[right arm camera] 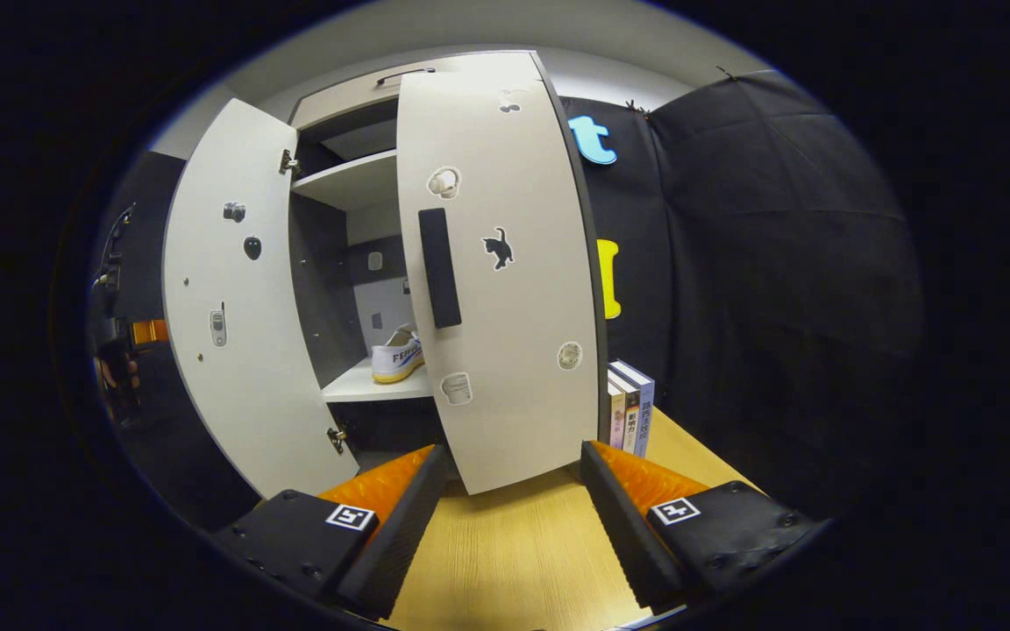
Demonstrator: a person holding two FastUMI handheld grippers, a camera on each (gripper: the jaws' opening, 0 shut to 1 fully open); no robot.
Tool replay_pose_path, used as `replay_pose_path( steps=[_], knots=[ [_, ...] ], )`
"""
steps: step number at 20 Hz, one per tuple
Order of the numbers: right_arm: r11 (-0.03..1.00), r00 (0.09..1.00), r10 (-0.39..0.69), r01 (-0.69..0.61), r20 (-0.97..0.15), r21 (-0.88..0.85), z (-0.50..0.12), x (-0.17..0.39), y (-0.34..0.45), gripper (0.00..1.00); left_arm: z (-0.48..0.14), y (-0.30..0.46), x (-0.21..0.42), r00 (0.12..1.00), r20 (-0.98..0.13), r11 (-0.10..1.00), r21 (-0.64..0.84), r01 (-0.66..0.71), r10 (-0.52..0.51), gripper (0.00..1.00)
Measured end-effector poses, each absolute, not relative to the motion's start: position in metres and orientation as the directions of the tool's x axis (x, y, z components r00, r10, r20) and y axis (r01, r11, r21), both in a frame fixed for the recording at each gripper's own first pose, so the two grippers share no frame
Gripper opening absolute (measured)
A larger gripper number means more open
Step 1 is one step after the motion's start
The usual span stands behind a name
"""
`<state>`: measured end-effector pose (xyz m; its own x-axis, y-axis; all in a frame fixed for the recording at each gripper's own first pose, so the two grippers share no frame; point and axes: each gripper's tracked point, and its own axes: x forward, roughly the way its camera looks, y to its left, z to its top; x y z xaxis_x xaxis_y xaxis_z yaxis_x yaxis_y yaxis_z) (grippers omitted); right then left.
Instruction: Grab one shoe with the right hand and put it into the shoe cabinet, grab the other shoe with the left hand and put it into the shoe cabinet; then close the right door with the right hand and the left door with the left hand.
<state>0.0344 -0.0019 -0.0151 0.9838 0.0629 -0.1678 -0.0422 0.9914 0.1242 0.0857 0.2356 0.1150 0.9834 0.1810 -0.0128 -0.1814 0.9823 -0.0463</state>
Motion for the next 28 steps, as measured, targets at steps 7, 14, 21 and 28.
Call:
replay_pose_path(
  steps=[7, 14, 21, 28],
  knots=[
    [0.992, 0.98, 0.028, -0.003, -0.197, 0.128, -0.025, 0.029, -0.015, 0.98, 0.117, 0.215, 0.081, 0.984, -0.008, 0.983, -0.016, -0.181, 0.181, 0.93],
    [0.991, 0.976, 0.037, -0.009, -0.212, 0.133, -0.034, 0.038, -0.022, 0.98, 0.118, 0.175, 0.085, 0.989, -0.014, 0.989, -0.015, -0.146, 0.146, 0.93],
    [0.992, 0.978, 0.032, -0.007, -0.206, 0.125, -0.031, 0.051, -0.055, 0.98, 0.121, 0.108, 0.11, 0.994, -0.019, 0.994, -0.028, -0.108, 0.107, 0.91],
    [0.992, 0.981, 0.044, -0.02, -0.19, 0.127, -0.016, 0.082, -0.109, 0.98, 0.131, 0.007, 0.154, 1.0, -0.01, 0.999, -0.036, -0.03, 0.03, 0.94]
  ],
)
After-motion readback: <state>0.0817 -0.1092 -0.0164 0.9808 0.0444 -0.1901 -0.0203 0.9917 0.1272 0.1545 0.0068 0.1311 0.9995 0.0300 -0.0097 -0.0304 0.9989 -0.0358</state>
